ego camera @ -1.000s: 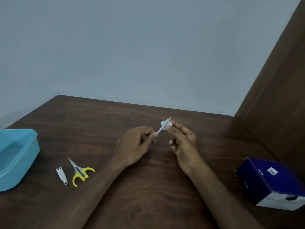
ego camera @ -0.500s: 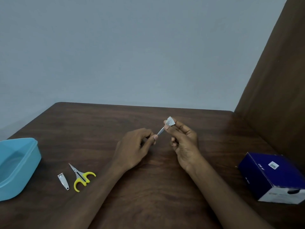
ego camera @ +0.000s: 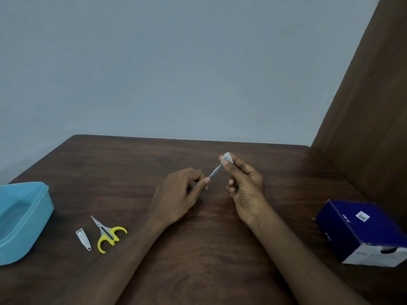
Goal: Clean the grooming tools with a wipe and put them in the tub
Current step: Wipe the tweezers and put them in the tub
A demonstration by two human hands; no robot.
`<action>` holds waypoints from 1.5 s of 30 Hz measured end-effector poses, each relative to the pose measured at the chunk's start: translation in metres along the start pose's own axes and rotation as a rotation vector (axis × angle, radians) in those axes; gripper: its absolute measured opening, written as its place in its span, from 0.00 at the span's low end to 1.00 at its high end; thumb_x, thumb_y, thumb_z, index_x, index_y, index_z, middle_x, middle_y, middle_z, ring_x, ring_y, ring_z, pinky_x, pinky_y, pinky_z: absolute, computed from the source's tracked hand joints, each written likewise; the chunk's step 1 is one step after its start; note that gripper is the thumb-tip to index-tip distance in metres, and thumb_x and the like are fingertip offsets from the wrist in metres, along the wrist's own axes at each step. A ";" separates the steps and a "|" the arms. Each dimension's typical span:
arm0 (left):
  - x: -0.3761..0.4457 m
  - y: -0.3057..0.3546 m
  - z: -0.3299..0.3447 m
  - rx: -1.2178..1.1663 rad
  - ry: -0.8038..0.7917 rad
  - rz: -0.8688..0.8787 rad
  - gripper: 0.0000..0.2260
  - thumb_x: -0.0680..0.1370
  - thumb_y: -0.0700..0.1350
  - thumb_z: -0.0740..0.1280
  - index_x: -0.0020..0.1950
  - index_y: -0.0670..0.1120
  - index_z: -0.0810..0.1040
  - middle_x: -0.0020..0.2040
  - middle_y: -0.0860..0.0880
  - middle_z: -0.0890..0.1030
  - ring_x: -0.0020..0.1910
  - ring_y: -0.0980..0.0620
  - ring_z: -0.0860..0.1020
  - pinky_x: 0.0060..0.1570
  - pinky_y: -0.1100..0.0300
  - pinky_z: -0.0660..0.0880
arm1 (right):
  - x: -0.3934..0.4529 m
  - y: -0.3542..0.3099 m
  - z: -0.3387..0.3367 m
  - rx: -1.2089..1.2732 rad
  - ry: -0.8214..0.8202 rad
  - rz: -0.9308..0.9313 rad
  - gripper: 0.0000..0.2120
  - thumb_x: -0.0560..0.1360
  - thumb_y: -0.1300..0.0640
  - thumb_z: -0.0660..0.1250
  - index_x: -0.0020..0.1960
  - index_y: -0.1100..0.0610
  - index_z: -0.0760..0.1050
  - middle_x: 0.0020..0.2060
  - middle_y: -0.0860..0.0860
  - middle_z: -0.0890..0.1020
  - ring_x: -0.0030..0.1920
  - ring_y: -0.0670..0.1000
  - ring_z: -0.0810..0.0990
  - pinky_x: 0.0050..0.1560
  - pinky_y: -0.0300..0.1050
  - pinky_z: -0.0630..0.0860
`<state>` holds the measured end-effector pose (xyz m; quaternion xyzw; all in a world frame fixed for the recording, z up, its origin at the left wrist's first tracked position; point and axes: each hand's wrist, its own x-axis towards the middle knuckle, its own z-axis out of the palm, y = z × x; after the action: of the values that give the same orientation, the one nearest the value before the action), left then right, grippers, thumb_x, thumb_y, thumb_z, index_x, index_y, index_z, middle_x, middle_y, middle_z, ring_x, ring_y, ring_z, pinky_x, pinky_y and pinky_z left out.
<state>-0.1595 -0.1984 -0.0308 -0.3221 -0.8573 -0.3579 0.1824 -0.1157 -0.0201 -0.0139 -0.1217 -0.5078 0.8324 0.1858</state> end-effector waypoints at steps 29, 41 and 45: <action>-0.008 0.013 -0.004 0.246 0.184 0.041 0.09 0.79 0.56 0.72 0.41 0.57 0.78 0.39 0.59 0.76 0.34 0.60 0.74 0.28 0.62 0.67 | -0.008 0.010 0.002 -0.331 -0.103 -0.103 0.05 0.81 0.56 0.73 0.54 0.57 0.84 0.45 0.51 0.90 0.25 0.46 0.72 0.25 0.37 0.67; -0.008 0.009 0.000 0.272 0.112 0.061 0.10 0.80 0.60 0.69 0.44 0.57 0.80 0.40 0.59 0.76 0.39 0.59 0.77 0.30 0.60 0.73 | 0.001 0.007 -0.002 -0.227 0.087 -0.116 0.04 0.80 0.57 0.74 0.54 0.57 0.82 0.47 0.51 0.90 0.24 0.46 0.71 0.23 0.37 0.66; -0.008 0.010 -0.002 0.286 0.101 0.051 0.10 0.81 0.62 0.68 0.44 0.58 0.80 0.41 0.60 0.76 0.39 0.60 0.77 0.30 0.62 0.70 | 0.005 -0.003 -0.006 -0.104 0.182 -0.230 0.03 0.80 0.57 0.75 0.49 0.53 0.82 0.46 0.47 0.90 0.23 0.45 0.71 0.22 0.37 0.65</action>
<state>-0.1470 -0.1975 -0.0291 -0.2960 -0.8807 -0.2434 0.2784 -0.1174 -0.0125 -0.0142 -0.1472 -0.5418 0.7637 0.3187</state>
